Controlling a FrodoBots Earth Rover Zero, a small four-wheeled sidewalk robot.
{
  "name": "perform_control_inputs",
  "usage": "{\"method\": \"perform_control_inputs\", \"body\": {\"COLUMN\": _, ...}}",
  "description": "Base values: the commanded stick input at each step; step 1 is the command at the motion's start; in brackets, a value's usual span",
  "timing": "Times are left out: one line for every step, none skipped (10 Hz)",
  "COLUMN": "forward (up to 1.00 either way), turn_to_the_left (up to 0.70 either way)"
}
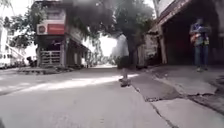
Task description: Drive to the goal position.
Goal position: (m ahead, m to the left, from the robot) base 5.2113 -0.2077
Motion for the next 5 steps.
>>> {"method": "perform_control_inputs", "body": {"forward": 1.0, "turn_to_the_left": 0.0}}
{"method": "perform_control_inputs", "body": {"forward": 1.0, "turn_to_the_left": 0.0}}
{"method": "perform_control_inputs", "body": {"forward": 1.0, "turn_to_the_left": 0.16}}
{"method": "perform_control_inputs", "body": {"forward": 1.0, "turn_to_the_left": 0.0}}
{"method": "perform_control_inputs", "body": {"forward": 1.0, "turn_to_the_left": 0.0}}
